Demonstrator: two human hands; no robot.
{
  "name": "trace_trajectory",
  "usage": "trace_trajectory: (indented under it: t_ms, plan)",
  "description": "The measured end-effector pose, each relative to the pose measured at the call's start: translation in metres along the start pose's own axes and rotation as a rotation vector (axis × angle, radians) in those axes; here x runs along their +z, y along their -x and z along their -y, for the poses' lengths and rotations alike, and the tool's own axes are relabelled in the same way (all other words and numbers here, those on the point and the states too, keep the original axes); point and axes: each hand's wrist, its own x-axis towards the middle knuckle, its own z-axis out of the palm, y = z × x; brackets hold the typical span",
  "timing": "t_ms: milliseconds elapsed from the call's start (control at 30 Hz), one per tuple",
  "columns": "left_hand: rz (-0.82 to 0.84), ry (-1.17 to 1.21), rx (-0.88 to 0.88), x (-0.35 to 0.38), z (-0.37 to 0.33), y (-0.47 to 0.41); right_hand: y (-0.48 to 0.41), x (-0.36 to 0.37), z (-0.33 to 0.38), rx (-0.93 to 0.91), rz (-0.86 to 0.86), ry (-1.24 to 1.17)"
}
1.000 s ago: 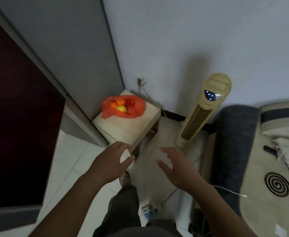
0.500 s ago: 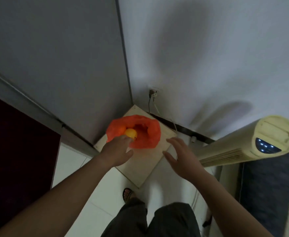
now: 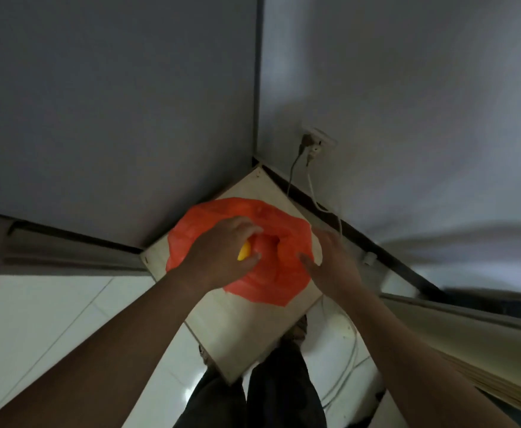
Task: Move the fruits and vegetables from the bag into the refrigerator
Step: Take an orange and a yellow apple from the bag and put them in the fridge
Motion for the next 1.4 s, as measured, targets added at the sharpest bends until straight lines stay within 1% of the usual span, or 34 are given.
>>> trace_trajectory:
  t_ms: [67, 133, 267, 333, 433, 533, 633, 700, 800, 867, 933, 1000, 1167, 1233, 1300, 1400]
  plan:
    - [0.015, -0.013, 0.040, 0.015, 0.004, -0.006, -0.016, 0.006, -0.018, 0.047, 0.037, 0.010]
    - [0.041, -0.014, 0.030, 0.029, 0.008, -0.009, -0.026, 0.009, -0.036, 0.099, 0.070, 0.040]
    - [0.048, 0.063, -0.078, 0.054, 0.011, -0.015, -0.040, 0.005, -0.065, 0.119, 0.041, 0.031]
    - [0.074, 0.056, -0.112, 0.063, 0.009, -0.020, -0.050, 0.001, -0.073, 0.109, 0.019, 0.018]
    - [0.112, 0.032, -0.130, 0.070, 0.009, -0.029, -0.059, 0.001, -0.068, -0.002, 0.006, -0.044]
    - [0.097, 0.009, -0.127, 0.068, 0.014, -0.036, -0.058, 0.008, -0.047, -0.204, 0.005, -0.108]
    - [0.068, -0.014, -0.142, 0.058, 0.020, -0.036, -0.055, 0.018, -0.029, -0.374, 0.063, -0.063]
    - [0.044, -0.003, -0.172, 0.049, 0.026, -0.029, -0.056, 0.023, -0.020, -0.397, 0.114, 0.000]
    - [0.003, 0.008, -0.210, 0.037, 0.041, -0.007, -0.060, 0.029, -0.015, -0.332, 0.167, 0.065]
    - [-0.038, 0.012, -0.236, 0.029, 0.050, 0.011, -0.062, 0.030, -0.010, -0.342, 0.106, 0.041]
    - [-0.089, 0.001, -0.267, 0.022, 0.058, 0.027, -0.061, 0.030, -0.001, -0.385, 0.019, 0.012]
    - [-0.108, -0.002, -0.300, 0.016, 0.064, 0.041, -0.059, 0.032, 0.012, -0.435, -0.023, -0.022]
    - [-0.133, -0.005, -0.297, 0.011, 0.076, 0.055, -0.044, 0.053, 0.044, -0.556, 0.019, -0.047]
    - [-0.121, 0.030, -0.299, 0.013, 0.079, 0.055, -0.037, 0.071, 0.046, -0.550, 0.058, -0.027]
    - [-0.119, 0.053, -0.277, 0.015, 0.083, 0.055, -0.035, 0.091, 0.045, -0.488, 0.075, 0.025]
    - [-0.125, 0.087, -0.272, 0.020, 0.085, 0.056, -0.039, 0.115, 0.043, -0.356, 0.024, 0.072]
